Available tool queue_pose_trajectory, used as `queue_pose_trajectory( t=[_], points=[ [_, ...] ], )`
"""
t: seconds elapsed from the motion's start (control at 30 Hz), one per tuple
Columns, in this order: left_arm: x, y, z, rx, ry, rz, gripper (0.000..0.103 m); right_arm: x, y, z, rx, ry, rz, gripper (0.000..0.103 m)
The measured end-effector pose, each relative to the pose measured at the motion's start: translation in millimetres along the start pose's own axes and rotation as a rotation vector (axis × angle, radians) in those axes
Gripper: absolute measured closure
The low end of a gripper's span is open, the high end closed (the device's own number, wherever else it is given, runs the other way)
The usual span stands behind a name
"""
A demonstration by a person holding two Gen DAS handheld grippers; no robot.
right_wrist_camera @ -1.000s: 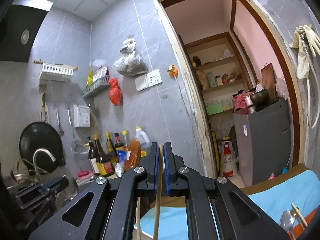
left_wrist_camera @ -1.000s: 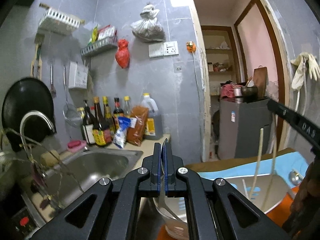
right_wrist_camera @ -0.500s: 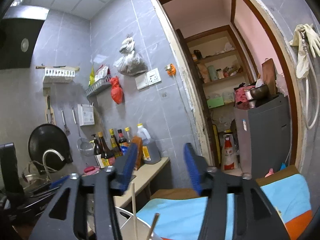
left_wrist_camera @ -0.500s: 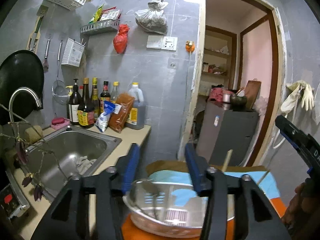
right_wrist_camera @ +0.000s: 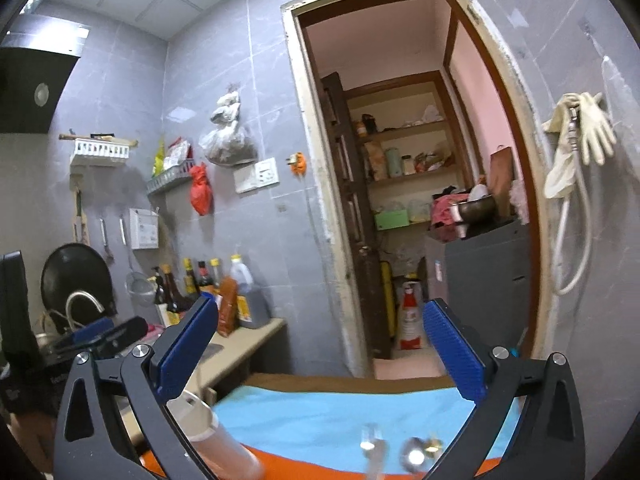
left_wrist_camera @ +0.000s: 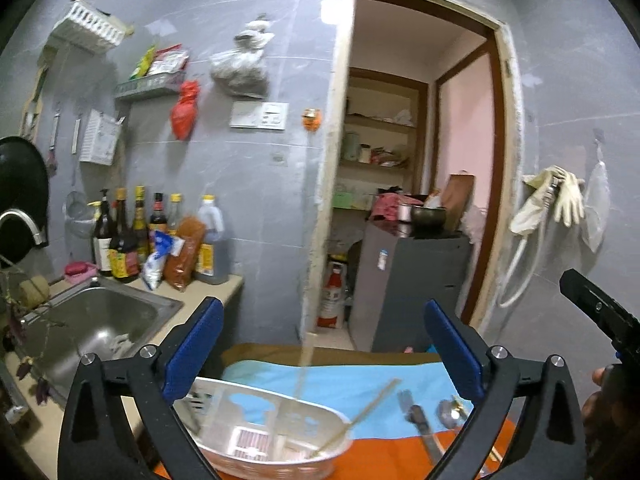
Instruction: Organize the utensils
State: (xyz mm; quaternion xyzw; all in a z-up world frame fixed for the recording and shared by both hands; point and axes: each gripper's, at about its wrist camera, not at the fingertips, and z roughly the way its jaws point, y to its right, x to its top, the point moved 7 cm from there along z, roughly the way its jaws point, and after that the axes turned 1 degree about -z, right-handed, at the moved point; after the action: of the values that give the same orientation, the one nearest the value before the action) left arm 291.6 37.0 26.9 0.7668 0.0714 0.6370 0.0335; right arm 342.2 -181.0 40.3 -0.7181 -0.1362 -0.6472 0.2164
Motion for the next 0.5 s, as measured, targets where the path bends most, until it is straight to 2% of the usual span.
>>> queue_pose_trajectory(
  t=[0.23, 0.5],
  points=[
    [-20.6, 52.3, 4.7, -0.096, -0.009, 0.003, 0.005, -9.6, 46.1, -21.4, -0.072, -0.027, -0.030, 0.000],
    [-65.9, 105.8, 29.4, -0.142, -0.114, 0.046, 0.005, -41.2, 98.2, -25.0, -0.159, -0.110, -0.047, 0.000]
  ],
)
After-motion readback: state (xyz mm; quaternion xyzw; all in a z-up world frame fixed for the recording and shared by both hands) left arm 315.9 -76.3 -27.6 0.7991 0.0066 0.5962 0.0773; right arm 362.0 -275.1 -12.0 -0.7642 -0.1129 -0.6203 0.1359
